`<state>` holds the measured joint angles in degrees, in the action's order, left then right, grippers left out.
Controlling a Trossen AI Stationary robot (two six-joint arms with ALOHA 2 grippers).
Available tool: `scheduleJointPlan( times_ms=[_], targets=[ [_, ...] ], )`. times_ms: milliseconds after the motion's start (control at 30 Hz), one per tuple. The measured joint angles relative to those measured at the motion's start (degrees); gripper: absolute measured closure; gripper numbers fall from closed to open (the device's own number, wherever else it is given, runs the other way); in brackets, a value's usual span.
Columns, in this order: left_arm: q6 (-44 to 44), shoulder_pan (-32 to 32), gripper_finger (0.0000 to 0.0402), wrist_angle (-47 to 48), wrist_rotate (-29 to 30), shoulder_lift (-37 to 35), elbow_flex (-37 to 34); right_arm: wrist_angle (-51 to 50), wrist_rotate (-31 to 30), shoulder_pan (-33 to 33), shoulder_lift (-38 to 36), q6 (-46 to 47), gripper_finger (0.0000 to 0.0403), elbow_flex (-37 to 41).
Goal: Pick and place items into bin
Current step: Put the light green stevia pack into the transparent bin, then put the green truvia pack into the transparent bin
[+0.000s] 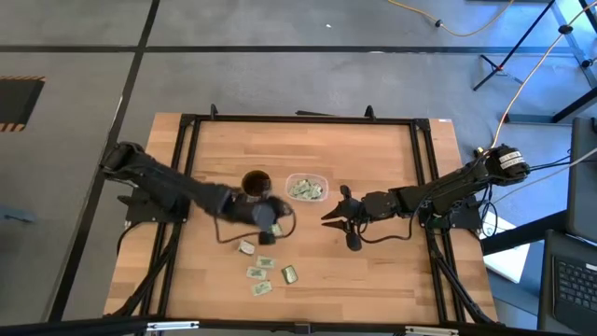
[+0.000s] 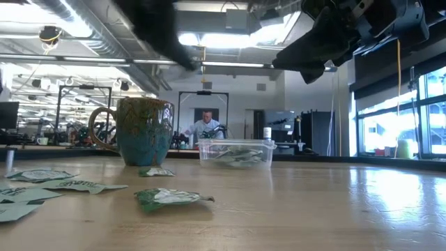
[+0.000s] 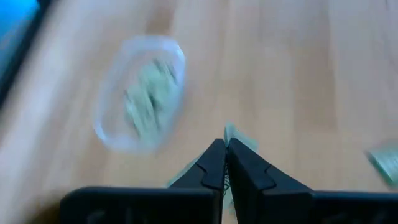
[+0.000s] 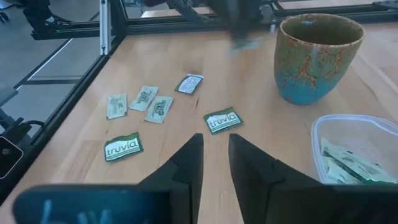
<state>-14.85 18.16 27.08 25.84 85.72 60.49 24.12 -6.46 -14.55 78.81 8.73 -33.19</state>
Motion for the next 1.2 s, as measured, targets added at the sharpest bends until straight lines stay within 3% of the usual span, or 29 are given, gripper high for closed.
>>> scheduleJointPlan(
  times_ms=[200,467,833,1200],
  targets=[
    [12.92,-10.81,0.0393,-14.38,-10.65,2.15,0.22,-0.69,0.00,0.00,0.02,0.22,0.0322,0.00],
    [15.76,-19.99,0.0393,-17.17,-15.05,10.40,0.22,-2.09,0.00,0.00,0.02,1.44,0.0322,0.00],
    [16.17,-23.61,0.0387,-20.42,-15.47,19.27,0.17,-2.43,0.00,0.00,0.02,1.29,0.0322,0.00],
    [20.46,-21.73,0.0320,-20.51,-15.71,13.93,0.22,-3.05,0.00,0.02,0.02,1.28,0.0322,-0.02]
  ],
)
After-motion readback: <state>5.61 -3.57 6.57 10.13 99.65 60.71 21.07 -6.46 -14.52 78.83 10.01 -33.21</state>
